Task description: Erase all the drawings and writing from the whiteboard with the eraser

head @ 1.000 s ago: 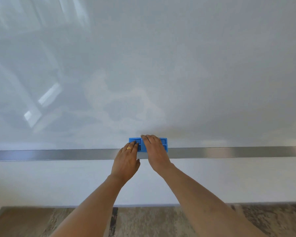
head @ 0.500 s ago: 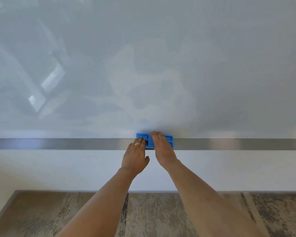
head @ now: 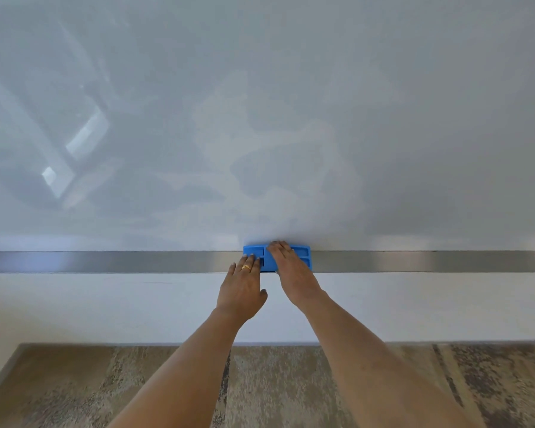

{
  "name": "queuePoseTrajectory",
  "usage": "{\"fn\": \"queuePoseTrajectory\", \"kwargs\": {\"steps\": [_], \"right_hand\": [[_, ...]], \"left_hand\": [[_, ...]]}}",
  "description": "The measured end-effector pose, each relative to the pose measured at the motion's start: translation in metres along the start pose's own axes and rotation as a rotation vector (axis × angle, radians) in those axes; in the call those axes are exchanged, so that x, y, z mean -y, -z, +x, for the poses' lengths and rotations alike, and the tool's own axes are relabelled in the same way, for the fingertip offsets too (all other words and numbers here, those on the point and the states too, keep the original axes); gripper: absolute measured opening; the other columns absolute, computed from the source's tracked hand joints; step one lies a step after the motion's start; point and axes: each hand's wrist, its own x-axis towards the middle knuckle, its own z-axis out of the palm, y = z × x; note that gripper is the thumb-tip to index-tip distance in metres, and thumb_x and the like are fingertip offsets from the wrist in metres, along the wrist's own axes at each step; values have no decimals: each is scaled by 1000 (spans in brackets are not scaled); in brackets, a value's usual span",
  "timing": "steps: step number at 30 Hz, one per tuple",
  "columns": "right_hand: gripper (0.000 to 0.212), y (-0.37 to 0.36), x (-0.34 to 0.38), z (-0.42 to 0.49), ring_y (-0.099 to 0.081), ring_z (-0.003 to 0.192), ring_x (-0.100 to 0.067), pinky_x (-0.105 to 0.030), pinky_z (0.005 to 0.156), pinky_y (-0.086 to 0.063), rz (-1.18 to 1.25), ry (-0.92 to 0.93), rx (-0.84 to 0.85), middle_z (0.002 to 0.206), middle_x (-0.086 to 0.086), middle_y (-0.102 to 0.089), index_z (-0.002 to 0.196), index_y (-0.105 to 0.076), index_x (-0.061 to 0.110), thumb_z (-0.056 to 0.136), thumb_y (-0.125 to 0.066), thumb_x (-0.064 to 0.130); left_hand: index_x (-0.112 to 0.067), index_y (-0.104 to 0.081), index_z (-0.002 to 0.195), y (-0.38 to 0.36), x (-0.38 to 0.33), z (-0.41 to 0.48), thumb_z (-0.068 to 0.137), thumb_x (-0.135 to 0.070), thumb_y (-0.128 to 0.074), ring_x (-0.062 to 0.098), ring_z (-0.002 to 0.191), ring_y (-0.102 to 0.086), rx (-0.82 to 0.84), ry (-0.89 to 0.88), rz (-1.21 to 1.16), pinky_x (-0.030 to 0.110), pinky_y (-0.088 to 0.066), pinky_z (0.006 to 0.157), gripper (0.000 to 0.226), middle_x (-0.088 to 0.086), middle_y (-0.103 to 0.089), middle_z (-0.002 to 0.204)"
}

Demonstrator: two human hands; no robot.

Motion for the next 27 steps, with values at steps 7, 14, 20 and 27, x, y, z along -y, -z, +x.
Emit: {"fn": "queuePoseTrajectory", "kwargs": {"steps": [7,14,20,27], "right_hand": [[61,-5,-4,0,5,144,-10,-20,113,-2,-41,10,28,157,3,0,149,-9,15,97,-32,-4],[57,-7,7,-5,2,144,-15,-28,115,-9,-111,-118,74,157,-3,2,149,-4,12,101,-34,20],[55,3,10,-13,-2,145,-17,-32,116,-2,-215,-176,21,157,-4,-4,148,-8,9,101,-30,29],[58,16,12,-21,-2,145,-19,-33,116,-4,-212,-290,-17,157,-5,-2,149,-4,12,101,-23,38]], "left_hand": [[-9,-6,150,3,2,1,97,-33,-41,19,145,-2,15,-18,19,33,-3,116,68,7,-7,158],[-8,-5,150,12,5,0,97,-33,-41,21,145,-1,35,-58,33,33,-3,117,69,8,-6,158],[-7,-6,150,22,4,0,99,-35,-35,20,145,0,0,-84,44,33,-1,117,65,8,-6,158],[-7,-1,150,24,-5,-13,101,-41,-23,20,145,4,-60,-33,5,32,2,116,64,8,-2,158]]}}
